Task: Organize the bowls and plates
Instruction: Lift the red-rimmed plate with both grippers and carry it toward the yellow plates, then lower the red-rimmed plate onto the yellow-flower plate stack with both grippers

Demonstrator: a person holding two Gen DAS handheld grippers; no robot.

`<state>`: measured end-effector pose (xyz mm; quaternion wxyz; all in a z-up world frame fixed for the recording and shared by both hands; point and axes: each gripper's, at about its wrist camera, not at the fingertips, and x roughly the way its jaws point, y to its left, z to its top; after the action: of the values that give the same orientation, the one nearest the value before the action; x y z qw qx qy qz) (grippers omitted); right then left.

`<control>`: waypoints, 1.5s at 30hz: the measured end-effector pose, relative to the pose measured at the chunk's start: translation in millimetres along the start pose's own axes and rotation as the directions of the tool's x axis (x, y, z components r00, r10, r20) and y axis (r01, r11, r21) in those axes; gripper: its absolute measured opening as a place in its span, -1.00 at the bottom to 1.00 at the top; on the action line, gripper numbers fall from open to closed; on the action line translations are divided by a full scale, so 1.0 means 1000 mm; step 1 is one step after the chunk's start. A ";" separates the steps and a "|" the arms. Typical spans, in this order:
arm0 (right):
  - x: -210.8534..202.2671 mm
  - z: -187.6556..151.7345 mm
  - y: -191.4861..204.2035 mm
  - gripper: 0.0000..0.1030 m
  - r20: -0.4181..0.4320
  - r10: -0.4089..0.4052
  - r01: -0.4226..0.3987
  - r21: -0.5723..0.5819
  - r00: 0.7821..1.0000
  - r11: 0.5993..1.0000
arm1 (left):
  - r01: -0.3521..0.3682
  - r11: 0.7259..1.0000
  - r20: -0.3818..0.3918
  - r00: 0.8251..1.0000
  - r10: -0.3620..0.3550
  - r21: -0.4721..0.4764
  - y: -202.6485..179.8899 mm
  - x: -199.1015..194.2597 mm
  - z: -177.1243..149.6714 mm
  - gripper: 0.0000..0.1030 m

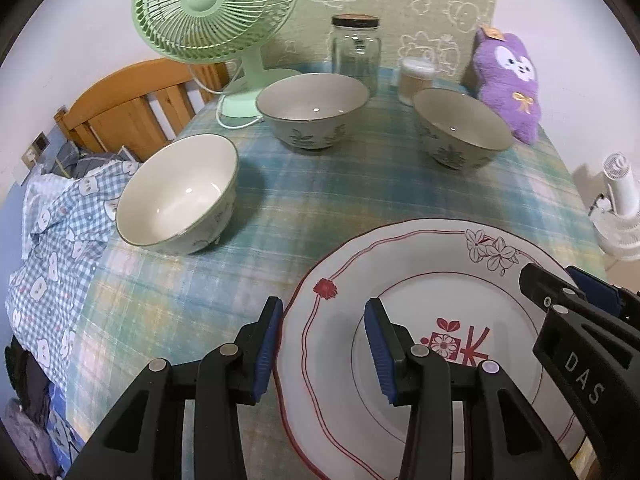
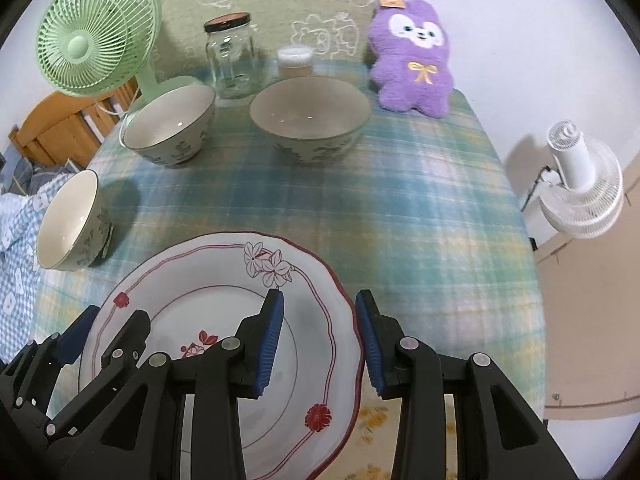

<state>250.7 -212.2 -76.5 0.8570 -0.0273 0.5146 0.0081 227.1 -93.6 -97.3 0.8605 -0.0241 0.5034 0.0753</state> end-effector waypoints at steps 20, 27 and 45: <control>-0.030 -0.068 -0.073 -0.20 -0.039 -0.081 0.087 0.180 0.996 0.980 | 0.098 0.981 0.026 0.994 -0.104 0.170 -0.062 -0.035 -0.035 -0.18; -0.036 -0.086 -0.092 -0.20 -0.048 -0.112 0.120 0.224 0.993 0.967 | 0.124 0.968 0.020 0.991 -0.131 0.217 -0.081 -0.040 -0.048 -0.17; -0.027 -0.126 -0.109 -0.20 -0.123 -0.136 0.166 0.279 0.983 0.946 | 0.141 0.942 -0.040 0.990 -0.136 0.303 -0.103 -0.030 -0.082 -0.18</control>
<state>131.3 -327.9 -107.6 0.8224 0.0581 0.5498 -0.1343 157.6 -208.6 -115.4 0.8524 0.0731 0.5138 -0.0642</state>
